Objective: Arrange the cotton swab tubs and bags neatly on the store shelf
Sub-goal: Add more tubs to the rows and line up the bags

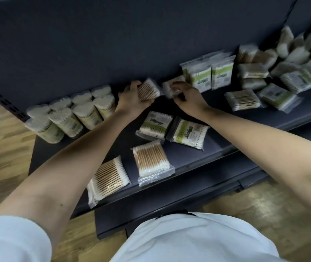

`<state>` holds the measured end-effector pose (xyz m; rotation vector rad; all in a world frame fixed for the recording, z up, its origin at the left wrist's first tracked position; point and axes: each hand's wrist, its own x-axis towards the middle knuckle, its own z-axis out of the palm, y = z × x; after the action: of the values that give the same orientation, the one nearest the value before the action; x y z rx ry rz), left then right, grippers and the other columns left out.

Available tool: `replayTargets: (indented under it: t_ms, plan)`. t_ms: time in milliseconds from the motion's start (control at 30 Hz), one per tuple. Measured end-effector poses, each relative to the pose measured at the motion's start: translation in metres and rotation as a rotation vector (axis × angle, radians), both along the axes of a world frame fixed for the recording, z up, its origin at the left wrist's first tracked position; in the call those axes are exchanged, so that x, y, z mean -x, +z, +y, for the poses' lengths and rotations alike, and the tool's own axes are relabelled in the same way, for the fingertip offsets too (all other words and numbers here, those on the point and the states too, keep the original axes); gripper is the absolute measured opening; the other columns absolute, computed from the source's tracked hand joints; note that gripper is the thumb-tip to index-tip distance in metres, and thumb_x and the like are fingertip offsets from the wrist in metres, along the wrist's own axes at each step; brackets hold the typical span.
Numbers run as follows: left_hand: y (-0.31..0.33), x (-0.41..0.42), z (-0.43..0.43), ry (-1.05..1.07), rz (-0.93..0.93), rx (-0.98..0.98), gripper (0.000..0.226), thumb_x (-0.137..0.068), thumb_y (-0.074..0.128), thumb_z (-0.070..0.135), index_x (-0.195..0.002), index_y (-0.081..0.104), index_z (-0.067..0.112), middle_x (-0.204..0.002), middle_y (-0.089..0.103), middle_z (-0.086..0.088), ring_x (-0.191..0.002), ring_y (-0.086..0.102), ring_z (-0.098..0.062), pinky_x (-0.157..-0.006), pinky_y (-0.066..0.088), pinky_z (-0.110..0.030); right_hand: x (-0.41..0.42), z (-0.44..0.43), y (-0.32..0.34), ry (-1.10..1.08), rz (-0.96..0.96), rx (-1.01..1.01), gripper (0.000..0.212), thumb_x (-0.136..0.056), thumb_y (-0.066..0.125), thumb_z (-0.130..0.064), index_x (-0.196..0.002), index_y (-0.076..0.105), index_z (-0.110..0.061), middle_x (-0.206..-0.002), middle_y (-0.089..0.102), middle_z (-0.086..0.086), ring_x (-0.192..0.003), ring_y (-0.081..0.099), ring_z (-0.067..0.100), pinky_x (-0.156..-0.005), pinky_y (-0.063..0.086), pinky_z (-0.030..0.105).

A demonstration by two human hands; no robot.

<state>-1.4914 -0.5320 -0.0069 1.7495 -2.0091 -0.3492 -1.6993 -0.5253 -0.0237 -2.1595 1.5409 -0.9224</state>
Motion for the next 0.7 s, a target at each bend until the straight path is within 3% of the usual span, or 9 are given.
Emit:
replayTargets:
  t_ms: [133,267,400,500,567,633,700]
  plan:
    - [0.01,0.009,0.016,-0.15,0.156,0.086,0.08,-0.07,0.081,0.028,-0.136,0.039,0.011,-0.131,0.051,-0.01,-0.121,0.049,-0.021,-0.093,0.034,-0.018,-0.019,0.0,0.014,0.062,-0.228,-0.057,0.041,-0.091,0.058,-0.02,-0.128,0.049,-0.007,-0.124,0.058,0.009,-0.106,0.059,0.019,-0.091,0.05,0.031]
    - [0.006,-0.002,0.023,-0.16,0.169,0.184,0.073,-0.071,0.08,0.03,-0.132,0.045,0.008,-0.128,0.052,-0.011,-0.118,0.051,-0.02,-0.092,0.032,-0.013,-0.037,0.003,0.019,0.136,-0.429,-0.194,0.051,-0.086,0.065,-0.016,-0.13,0.04,-0.011,-0.116,0.06,0.011,-0.086,0.065,0.016,-0.063,0.057,0.028]
    - [0.008,-0.019,0.03,-0.134,0.181,0.196,0.062,-0.08,0.072,0.034,-0.133,0.048,0.011,-0.124,0.058,-0.007,-0.115,0.053,-0.015,-0.092,0.037,-0.014,-0.045,0.005,0.024,0.185,-0.573,-0.204,0.037,-0.089,0.058,-0.026,-0.123,0.051,-0.014,-0.111,0.06,0.006,-0.086,0.065,0.013,-0.066,0.057,0.029]
    - [0.019,-0.022,0.037,-0.069,0.474,-0.084,0.05,-0.088,0.062,0.037,-0.133,0.05,0.017,-0.122,0.058,0.006,-0.114,0.054,-0.007,-0.094,0.043,-0.016,-0.046,0.002,0.032,0.252,-0.56,-0.122,0.038,-0.08,0.048,-0.015,-0.116,0.058,-0.023,-0.115,0.057,0.007,-0.098,0.06,0.014,-0.083,0.054,0.032]
    - [0.021,-0.021,0.038,-0.07,0.795,-0.287,0.039,-0.092,0.056,0.034,-0.127,0.054,0.016,-0.119,0.062,0.002,-0.114,0.058,-0.013,-0.091,0.05,-0.024,-0.046,-0.004,0.036,0.274,-0.423,-0.015,0.048,-0.074,0.051,-0.005,-0.12,0.059,-0.019,-0.121,0.046,0.005,-0.111,0.05,0.01,-0.096,0.044,0.021]
    - [0.021,-0.02,0.04,-0.098,1.002,-0.389,0.033,-0.094,0.051,0.031,-0.121,0.056,0.011,-0.119,0.064,-0.008,-0.112,0.061,-0.017,-0.086,0.053,-0.028,-0.044,-0.006,0.04,0.3,-0.363,-0.029,0.043,-0.082,0.059,-0.003,-0.124,0.057,-0.012,-0.124,0.041,0.002,-0.117,0.041,0.006,-0.089,0.038,0.005]
    - [0.019,-0.019,0.041,-0.104,1.055,-0.414,0.032,-0.096,0.048,0.03,-0.119,0.056,0.01,-0.121,0.062,-0.012,-0.112,0.061,-0.019,-0.089,0.053,-0.03,-0.042,-0.005,0.043,0.338,-0.364,-0.124,0.038,-0.088,0.062,-0.009,-0.125,0.054,-0.008,-0.122,0.05,0.0,-0.112,0.048,0.003,-0.084,0.04,0.004]
